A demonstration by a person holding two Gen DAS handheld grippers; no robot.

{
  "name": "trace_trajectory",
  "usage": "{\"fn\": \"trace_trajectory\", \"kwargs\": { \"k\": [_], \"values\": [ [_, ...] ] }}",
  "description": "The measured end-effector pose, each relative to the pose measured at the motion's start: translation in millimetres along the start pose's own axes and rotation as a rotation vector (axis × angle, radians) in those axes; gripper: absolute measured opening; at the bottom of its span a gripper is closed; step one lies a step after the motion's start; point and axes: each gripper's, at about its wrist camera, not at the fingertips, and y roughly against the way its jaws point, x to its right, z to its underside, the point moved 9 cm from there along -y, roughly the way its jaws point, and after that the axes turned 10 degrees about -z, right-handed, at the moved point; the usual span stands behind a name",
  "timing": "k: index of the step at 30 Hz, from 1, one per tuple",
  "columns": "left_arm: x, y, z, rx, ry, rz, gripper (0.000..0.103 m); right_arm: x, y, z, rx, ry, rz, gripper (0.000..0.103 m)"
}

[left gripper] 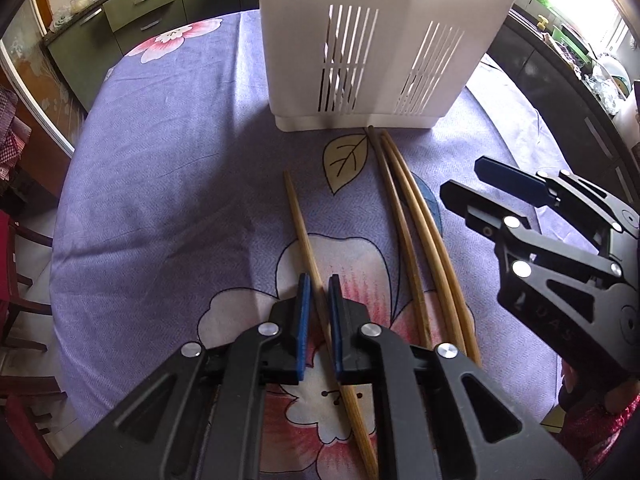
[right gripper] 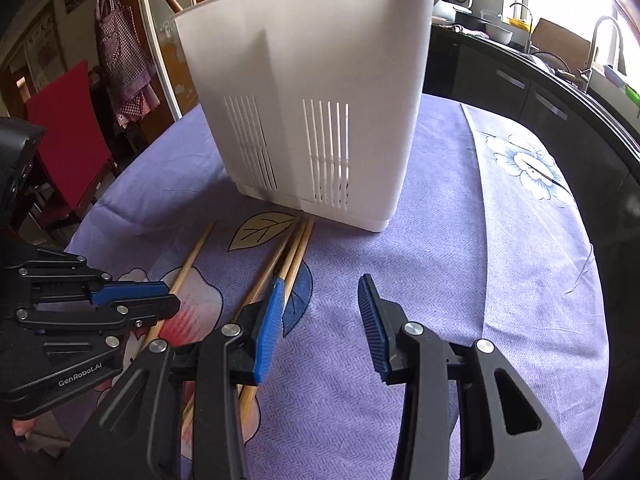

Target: Organize utensils

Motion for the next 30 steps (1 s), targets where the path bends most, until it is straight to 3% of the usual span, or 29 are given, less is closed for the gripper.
{"fn": "trace_trajectory", "kwargs": {
  "k": [12, 16, 24, 30],
  "values": [
    [-4.9, -2.3, -1.6, 0.004, 0.007, 0.032, 0.01, 11.4, -13.9, 2.9, -0.033, -0.003, 0.069, 0.039],
    [-6.5, -3.3, -2.2, 0.004, 0.008, 0.036, 0.01, 14.4, -7.8, 2.8, -0.02, -0.024, 0.054, 0.039],
    [-6.9, -3.4, -1.9, 0.006, 0.011, 0.039, 0.01, -4.7, -28.1, 2.9, -0.077, 0.023, 0.058, 0.038],
    [-7.0, -3.9, -2.0, 0.003, 0.011, 0.044, 0.01, 5.2, -25.5, 3.9, -0.097, -0.004, 0.071, 0.038]
  ]
}}
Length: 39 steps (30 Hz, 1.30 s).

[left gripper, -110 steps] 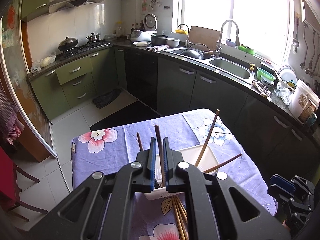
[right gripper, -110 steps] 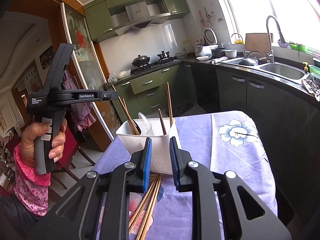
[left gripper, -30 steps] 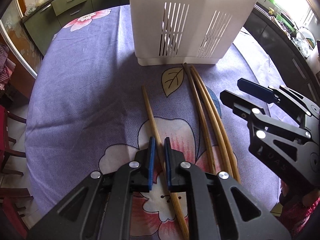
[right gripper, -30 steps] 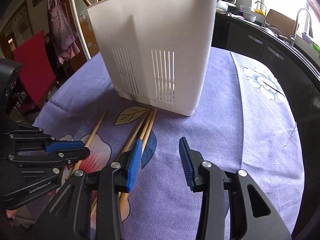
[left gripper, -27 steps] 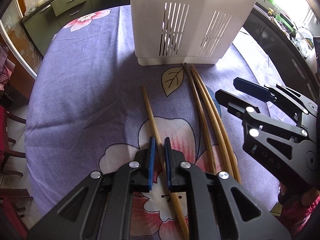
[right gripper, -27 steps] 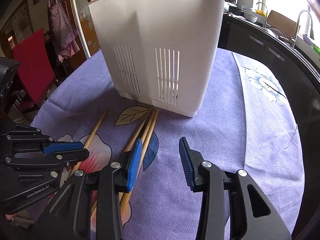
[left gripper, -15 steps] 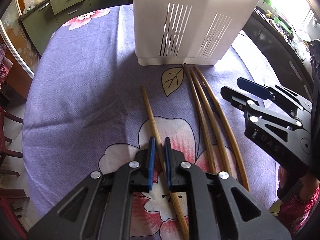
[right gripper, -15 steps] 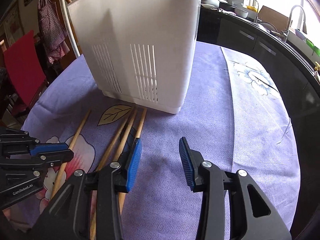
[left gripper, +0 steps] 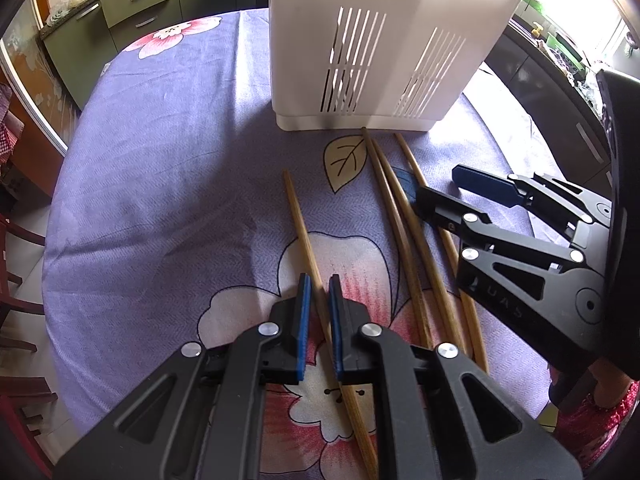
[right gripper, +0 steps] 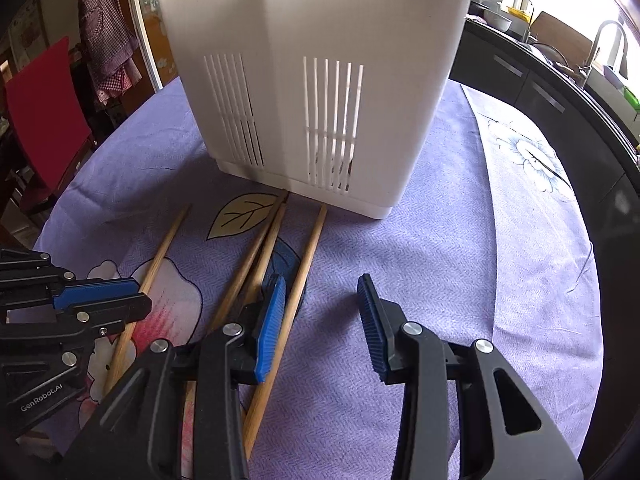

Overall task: Organize utensils
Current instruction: 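Close the right gripper on another chopstick while the left gripper lifts its chopstick, then carry both held chopsticks up toward the white holder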

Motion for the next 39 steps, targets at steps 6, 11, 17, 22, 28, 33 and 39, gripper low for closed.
{"fn": "trace_trajectory", "kwargs": {
  "k": [6, 11, 17, 22, 28, 33, 39],
  "values": [
    [0.1, -2.4, -3.5, -0.009, 0.012, -0.003, 0.01, -11.7, -6.0, -3.6, -0.011, 0.027, -0.007, 0.027],
    [4.7, -4.8, -9.1, -0.007, 0.015, 0.001, 0.018, -8.5, -7.8, -6.0, -0.035, -0.017, -0.045, 0.022],
    [1.4, -8.3, -14.5, -0.006, 0.018, -0.036, 0.009, -7.0, -5.6, -4.6, -0.021, -0.028, -0.048, 0.009],
    [-4.9, -9.8, -16.9, -0.007, 0.03, -0.015, 0.007, -5.7, -2.1, -1.7, -0.001, -0.06, -0.074, 0.006],
    [-9.6, -2.9, -18.2, 0.014, 0.029, -0.021, 0.007, -1.5, 22.8, -2.6, 0.052, -0.082, -0.108, 0.006],
    [-12.5, 15.1, -19.6, 0.051, 0.022, -0.023, 0.007, -1.2, 58.0, -7.5, 0.13, -0.086, -0.146, 0.006],
    [-14.0, 43.2, -21.9, 0.109, 0.015, -0.026, 0.007, -5.7, 102.2, -13.4, 0.225, -0.085, -0.182, 0.006]
  ]
}}
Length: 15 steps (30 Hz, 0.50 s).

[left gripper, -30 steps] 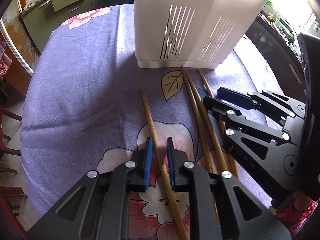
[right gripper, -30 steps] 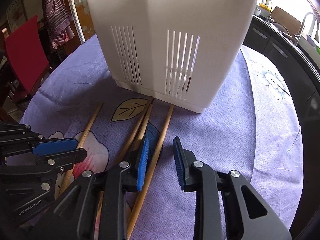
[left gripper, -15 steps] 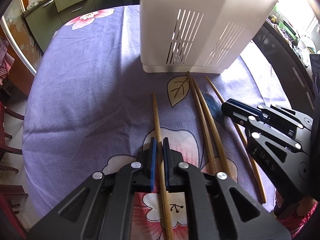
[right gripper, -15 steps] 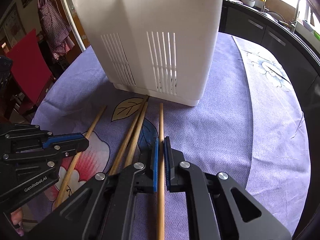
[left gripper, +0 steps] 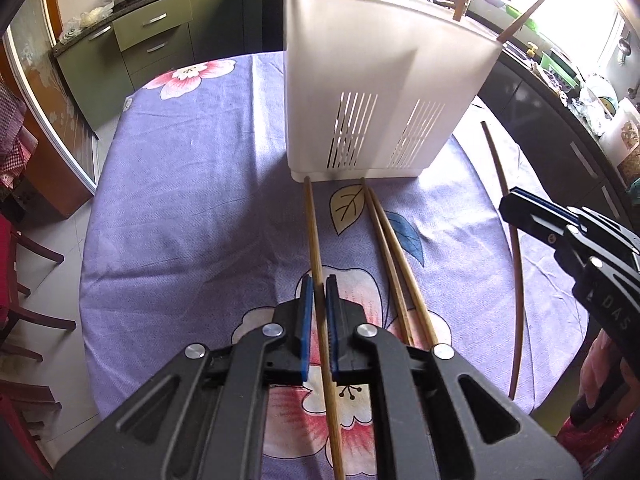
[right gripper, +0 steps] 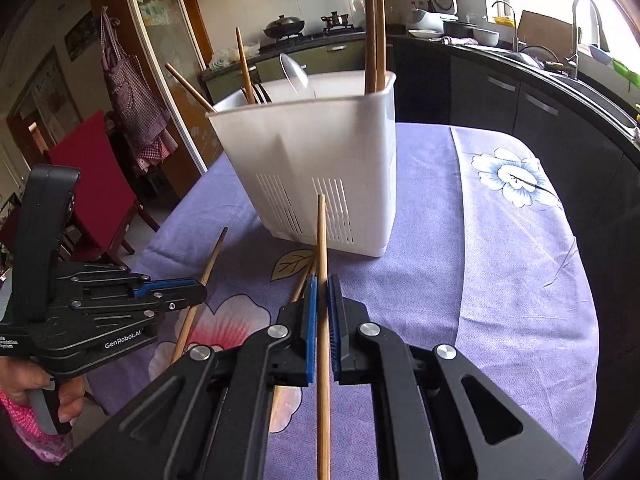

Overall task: Organize utensils
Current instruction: 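Carry both held chopsticks up toward the white holder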

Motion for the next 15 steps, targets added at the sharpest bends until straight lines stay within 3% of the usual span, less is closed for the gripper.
{"fn": "trace_trajectory", "kwargs": {
  "k": [8, 15],
  "values": [
    [-2.5, 41.1, -6.6, 0.09, -0.003, 0.001, 0.006, -15.9, 50.0, -16.9, 0.105, 0.024, -0.02, 0.006],
    [-1.8, 65.8, -9.0, 0.141, -0.008, -0.001, 0.006, -28.3, 70.8, -22.1, 0.136, 0.04, -0.026, 0.006]
  ]
}}
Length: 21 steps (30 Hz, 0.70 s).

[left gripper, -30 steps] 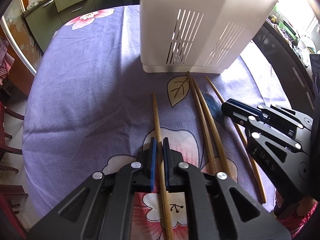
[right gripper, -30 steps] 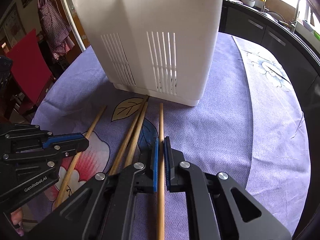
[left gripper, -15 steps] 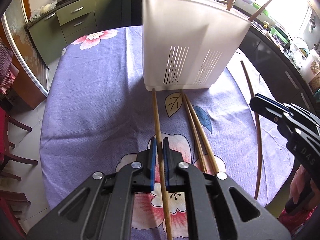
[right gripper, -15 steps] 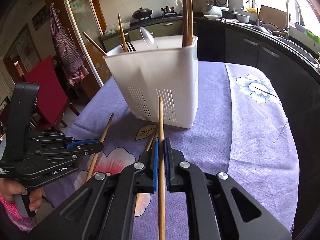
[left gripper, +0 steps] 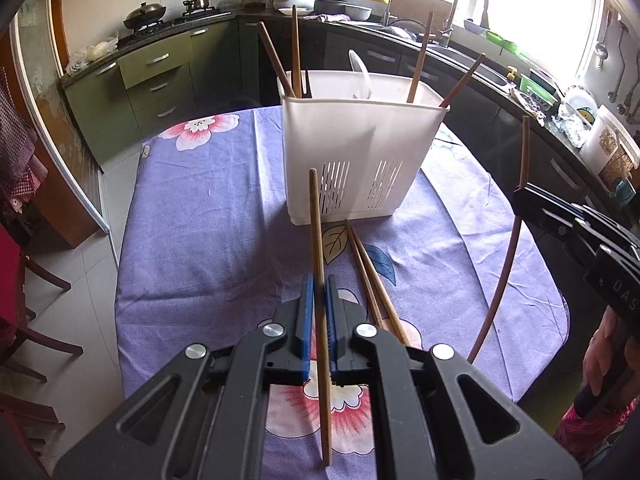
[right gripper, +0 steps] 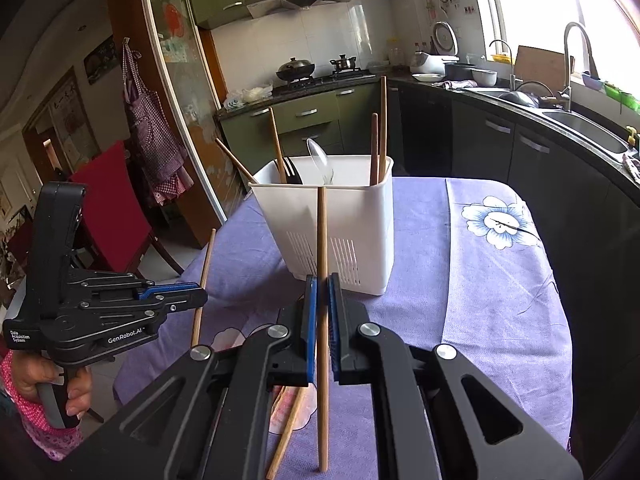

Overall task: Organize utensils
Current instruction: 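Carry both held chopsticks up toward the white holder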

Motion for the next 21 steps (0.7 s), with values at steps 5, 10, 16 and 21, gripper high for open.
{"fn": "trace_trajectory", "kwargs": {
  "k": [5, 10, 16, 21],
  "values": [
    [-0.9, 14.4, -2.0, 0.029, -0.001, -0.002, 0.006, -4.3, 4.8, 0.0, 0.015, 0.007, -0.008, 0.006],
    [-0.8, 22.6, -2.7, 0.045, -0.006, -0.001, 0.006, -8.9, 10.9, -1.8, 0.029, 0.019, -0.012, 0.006],
    [-2.2, 30.0, -2.8, 0.06, -0.008, 0.001, 0.006, -12.8, 14.5, -3.4, 0.038, 0.023, -0.017, 0.006],
    [-5.8, 36.8, -4.2, 0.076, -0.003, 0.001, 0.006, -17.1, 17.7, -6.2, 0.048, 0.032, -0.026, 0.006]
  ]
}}
